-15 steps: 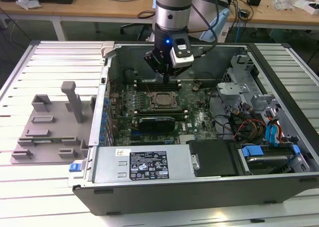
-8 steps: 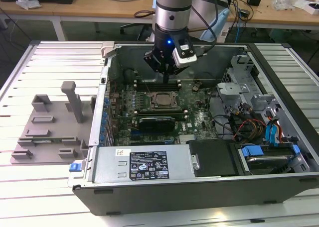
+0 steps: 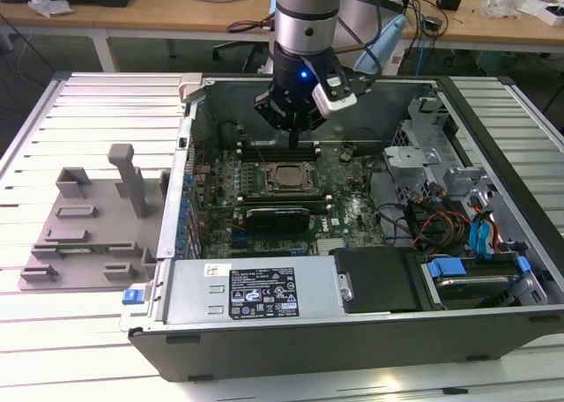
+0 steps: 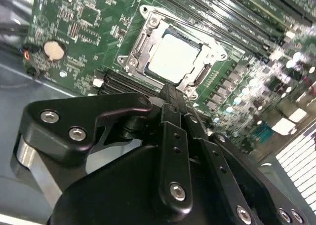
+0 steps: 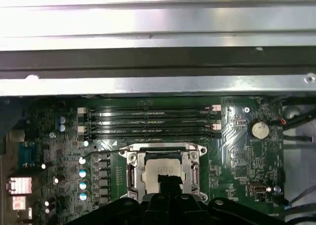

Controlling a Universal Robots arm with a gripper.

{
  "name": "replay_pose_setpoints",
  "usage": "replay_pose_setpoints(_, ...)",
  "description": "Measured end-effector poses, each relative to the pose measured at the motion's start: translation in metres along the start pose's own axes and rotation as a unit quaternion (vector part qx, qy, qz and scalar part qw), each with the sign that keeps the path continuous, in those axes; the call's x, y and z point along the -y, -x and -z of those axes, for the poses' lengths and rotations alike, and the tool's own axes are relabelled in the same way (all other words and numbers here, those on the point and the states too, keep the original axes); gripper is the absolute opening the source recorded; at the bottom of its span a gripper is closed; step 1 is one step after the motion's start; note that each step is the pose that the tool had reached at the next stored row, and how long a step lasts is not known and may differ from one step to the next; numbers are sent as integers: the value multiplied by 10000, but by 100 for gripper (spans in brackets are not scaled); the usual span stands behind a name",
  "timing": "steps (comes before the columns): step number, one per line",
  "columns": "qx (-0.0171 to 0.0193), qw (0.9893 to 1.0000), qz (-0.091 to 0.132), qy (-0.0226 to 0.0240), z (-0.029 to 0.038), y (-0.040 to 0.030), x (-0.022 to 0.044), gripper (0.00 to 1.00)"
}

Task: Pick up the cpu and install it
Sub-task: 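Install the first cpu locking lever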

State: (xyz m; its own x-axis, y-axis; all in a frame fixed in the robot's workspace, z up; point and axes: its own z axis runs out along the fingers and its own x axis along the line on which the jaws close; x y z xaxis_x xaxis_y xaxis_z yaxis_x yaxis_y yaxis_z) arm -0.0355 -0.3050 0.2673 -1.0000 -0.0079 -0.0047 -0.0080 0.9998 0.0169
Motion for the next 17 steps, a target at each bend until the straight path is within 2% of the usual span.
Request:
replay_pose_setpoints(1,-1,10000,69,-5,0,0,0,11)
replay_pose_setpoints(2,-3,9999,126,-33,0,0,0,11)
replay_pose_setpoints(3,-4,9999,144,-95,0,0,0,11)
replay_pose_setpoints(4,-5,9998,146,-125,0,0,-1,11)
replay_pose_setpoints(6,-6,9998,145,-141,0,-4,-1,11)
replay_pose_setpoints(9,-2,9998,147,-146,-1,-90,-6,11)
replay_pose_setpoints(10,1,9998,146,-147,0,-143,-13,11)
replay_pose_setpoints(11,4,9998,146,-147,1,-234,-22,11)
replay_pose_setpoints(15,7,9998,146,-147,1,-378,-27,11)
replay_pose_setpoints(17,9,9998,146,-148,1,-476,-28,11)
